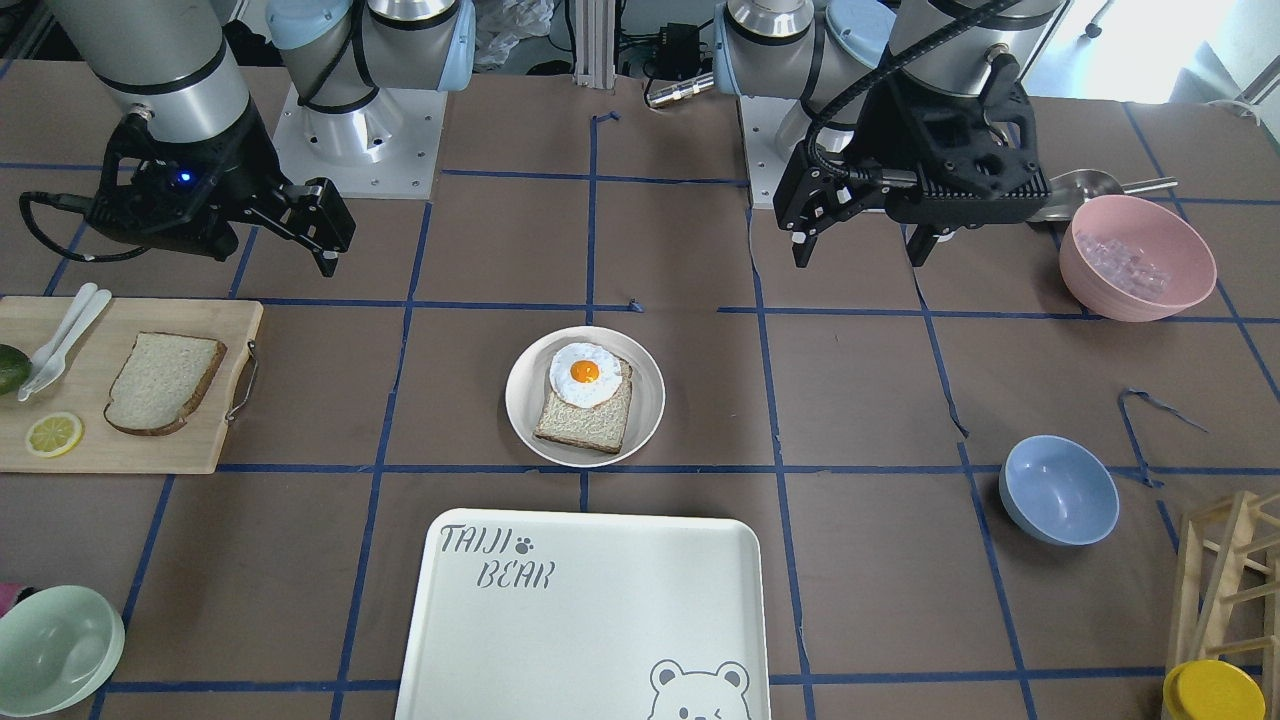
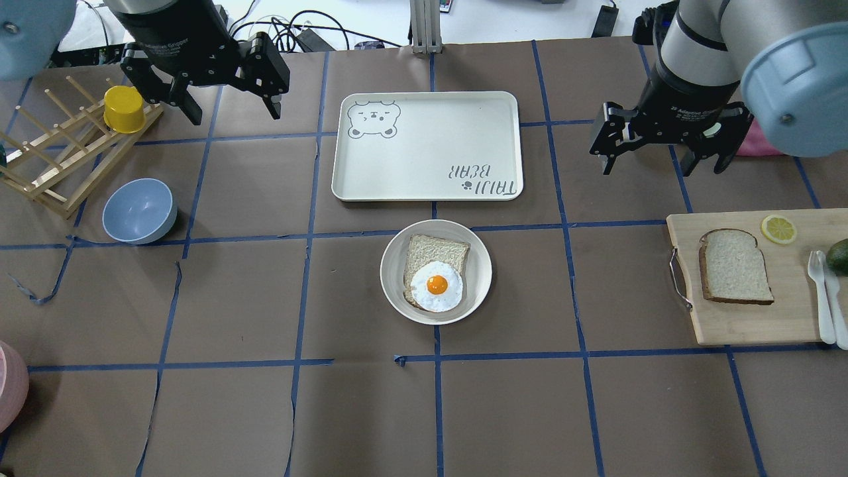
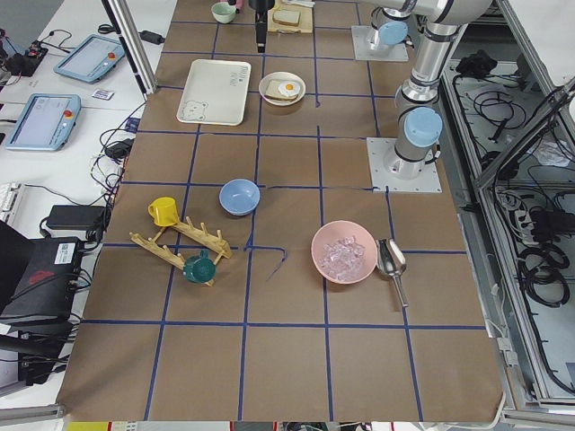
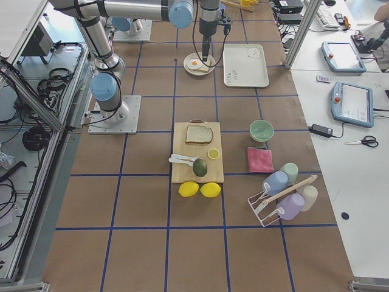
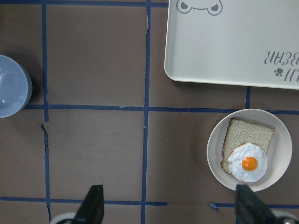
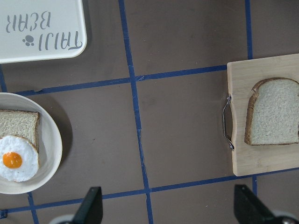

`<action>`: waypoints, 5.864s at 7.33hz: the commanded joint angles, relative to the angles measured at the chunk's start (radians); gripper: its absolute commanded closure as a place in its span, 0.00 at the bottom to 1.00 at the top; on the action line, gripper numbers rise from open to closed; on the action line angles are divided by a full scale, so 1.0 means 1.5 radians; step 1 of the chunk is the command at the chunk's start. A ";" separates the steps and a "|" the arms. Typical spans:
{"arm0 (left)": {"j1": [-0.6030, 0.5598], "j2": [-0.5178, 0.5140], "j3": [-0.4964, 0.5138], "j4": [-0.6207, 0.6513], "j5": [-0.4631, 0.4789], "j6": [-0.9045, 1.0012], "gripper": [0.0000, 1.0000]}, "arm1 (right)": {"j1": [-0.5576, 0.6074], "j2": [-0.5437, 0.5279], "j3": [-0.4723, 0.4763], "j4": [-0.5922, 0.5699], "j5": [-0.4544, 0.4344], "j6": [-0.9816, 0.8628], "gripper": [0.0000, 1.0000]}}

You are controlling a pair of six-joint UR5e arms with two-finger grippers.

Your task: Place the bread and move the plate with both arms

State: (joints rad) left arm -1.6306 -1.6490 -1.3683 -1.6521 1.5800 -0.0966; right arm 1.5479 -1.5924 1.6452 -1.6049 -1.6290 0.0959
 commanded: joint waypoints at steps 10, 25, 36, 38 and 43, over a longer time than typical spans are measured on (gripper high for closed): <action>0.000 -0.001 0.000 0.000 -0.001 0.000 0.00 | 0.001 -0.011 -0.009 0.008 0.032 0.000 0.00; 0.000 0.001 0.000 0.000 0.000 0.000 0.00 | -0.067 0.051 0.016 -0.006 -0.018 0.002 0.00; 0.000 0.001 0.000 0.000 0.000 0.000 0.00 | -0.243 0.235 0.112 -0.282 -0.073 -0.032 0.22; 0.000 0.001 0.000 0.000 0.000 0.000 0.00 | -0.248 0.245 0.136 -0.297 -0.075 -0.030 0.28; 0.000 0.001 0.000 0.000 0.000 0.000 0.00 | -0.248 0.274 0.153 -0.327 -0.102 -0.021 0.33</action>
State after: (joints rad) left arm -1.6306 -1.6468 -1.3683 -1.6521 1.5800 -0.0966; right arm 1.1766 -1.1871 1.8727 -2.0934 -1.7801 0.0630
